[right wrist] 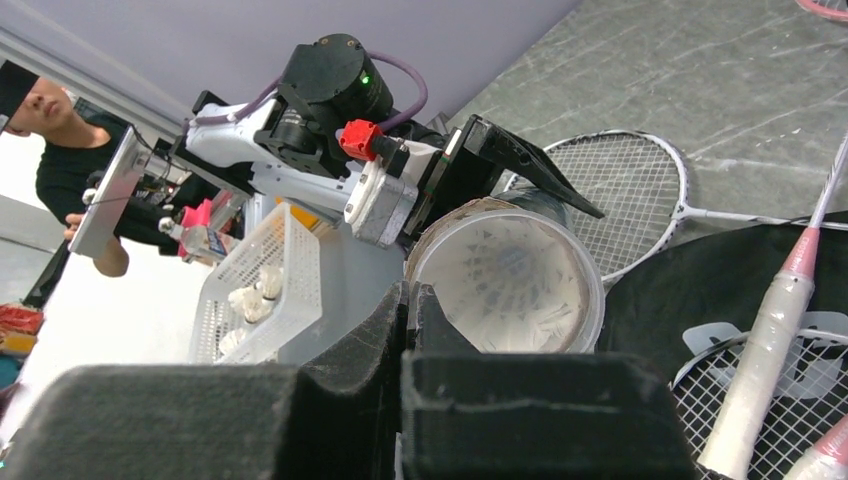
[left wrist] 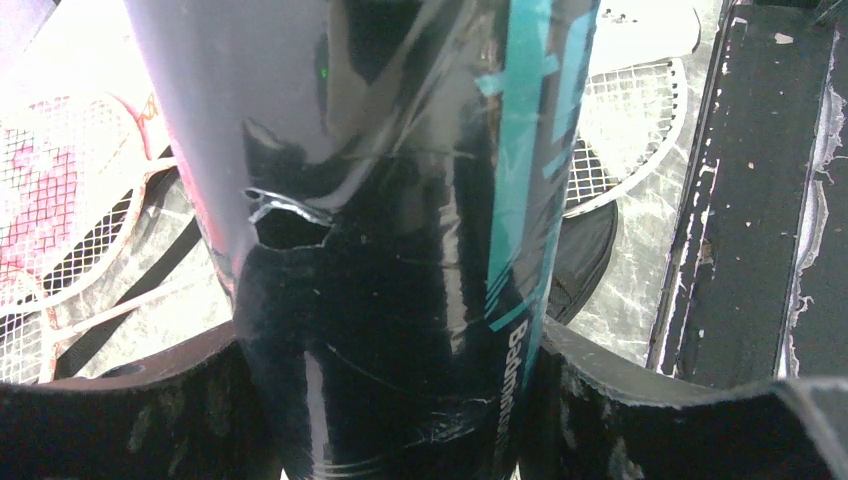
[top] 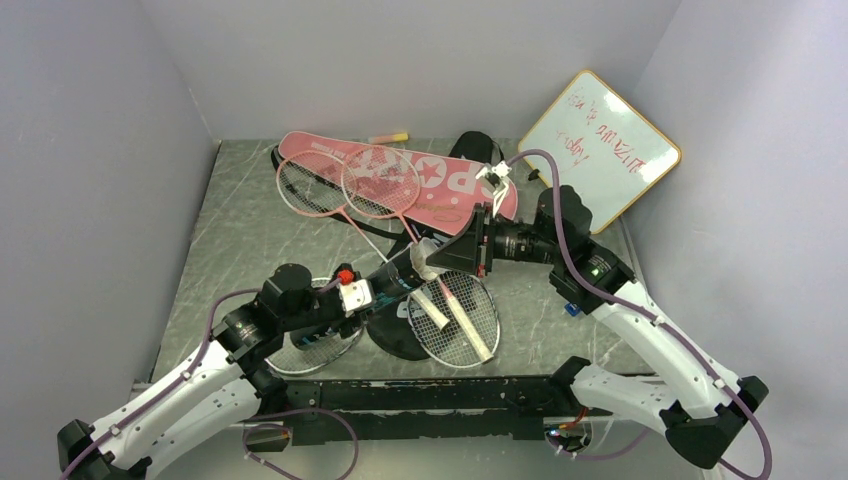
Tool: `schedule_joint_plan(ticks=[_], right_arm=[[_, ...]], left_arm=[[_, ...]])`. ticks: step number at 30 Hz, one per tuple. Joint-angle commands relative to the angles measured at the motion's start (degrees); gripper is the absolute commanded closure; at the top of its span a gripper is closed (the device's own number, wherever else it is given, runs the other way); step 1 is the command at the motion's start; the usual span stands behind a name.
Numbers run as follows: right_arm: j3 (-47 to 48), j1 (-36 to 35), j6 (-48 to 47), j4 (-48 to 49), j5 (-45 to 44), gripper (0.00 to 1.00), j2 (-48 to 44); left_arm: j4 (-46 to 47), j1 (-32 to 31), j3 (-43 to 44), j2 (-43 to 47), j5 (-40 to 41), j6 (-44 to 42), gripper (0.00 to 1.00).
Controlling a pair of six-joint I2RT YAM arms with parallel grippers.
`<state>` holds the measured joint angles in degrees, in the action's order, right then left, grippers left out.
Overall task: Pack up the badminton gear
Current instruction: Close the lid on the shuttle tube.
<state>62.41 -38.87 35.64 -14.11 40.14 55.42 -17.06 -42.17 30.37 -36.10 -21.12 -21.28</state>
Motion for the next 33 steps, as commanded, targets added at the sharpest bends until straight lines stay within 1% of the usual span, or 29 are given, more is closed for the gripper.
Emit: schedule_joint_plan(ticks=[1,7,15,24,33], right_arm=[[-0.51,-0.24,-0.06,2.48,0.16,1.00,-0.49],[-1.68,-0.32,0.34,3.30,0.41,1.00,-0.45],[1.06,-0.58,0.40,2.36,0.59,1.00,-0.55],[0.93,-0.68,0.65,2.05,0.67,1.00,-0.83],[3.04,-0.93,0.65,1.37,0.99,1.00,-1.01]], left_arm=[[3.58,0.21,0.88,1.09,-1.46,-0.35,0.64],[3.61,0.16,0.83,1.02,-1.55,-0.32,0.64],[3.55,0.16,0.92,0.85,-1.46,-0.30,0.64],[3.54,0.16,0.92,0.59,-1.53,-0.28,0.64],[3.55,0.23,0.92,0.50,-1.46,-0.30,0.64]])
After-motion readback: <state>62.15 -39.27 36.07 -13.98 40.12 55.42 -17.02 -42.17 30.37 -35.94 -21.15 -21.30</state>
